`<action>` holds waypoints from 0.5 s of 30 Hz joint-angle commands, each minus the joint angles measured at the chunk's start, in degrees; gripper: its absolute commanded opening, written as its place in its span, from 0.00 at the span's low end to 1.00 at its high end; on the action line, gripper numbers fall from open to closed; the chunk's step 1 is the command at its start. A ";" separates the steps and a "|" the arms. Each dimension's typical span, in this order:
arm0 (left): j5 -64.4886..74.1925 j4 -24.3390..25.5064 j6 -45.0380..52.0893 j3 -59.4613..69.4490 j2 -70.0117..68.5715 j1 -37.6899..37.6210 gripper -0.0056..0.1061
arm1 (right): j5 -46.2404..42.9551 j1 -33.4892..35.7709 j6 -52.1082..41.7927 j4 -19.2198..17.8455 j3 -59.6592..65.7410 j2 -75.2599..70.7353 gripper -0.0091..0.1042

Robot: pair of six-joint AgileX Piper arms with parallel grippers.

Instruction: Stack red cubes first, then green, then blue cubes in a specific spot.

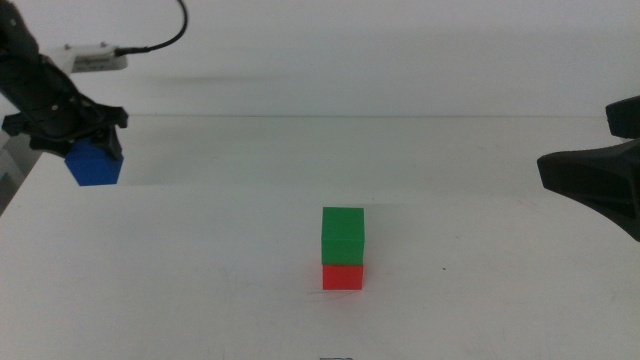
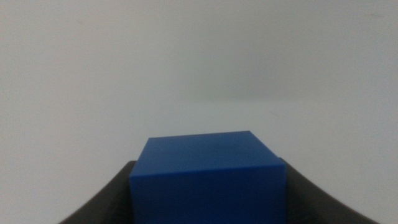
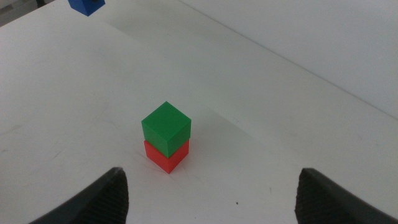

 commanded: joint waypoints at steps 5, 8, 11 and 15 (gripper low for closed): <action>-4.26 3.95 -11.16 10.31 -15.65 -8.76 0.04 | -3.63 -0.46 -0.47 0.24 -1.49 -0.39 0.91; -2.57 6.11 -16.53 11.25 -18.96 -15.57 0.04 | -3.63 -0.46 -0.47 0.24 -1.49 -0.39 0.91; 1.45 10.51 -25.16 9.39 -19.67 -23.68 0.04 | -3.63 -0.46 -0.47 0.24 -1.49 -0.39 0.91; 5.82 17.10 -34.38 5.02 -18.83 -34.81 0.04 | -3.63 -0.46 -0.47 0.24 -1.49 -0.39 0.91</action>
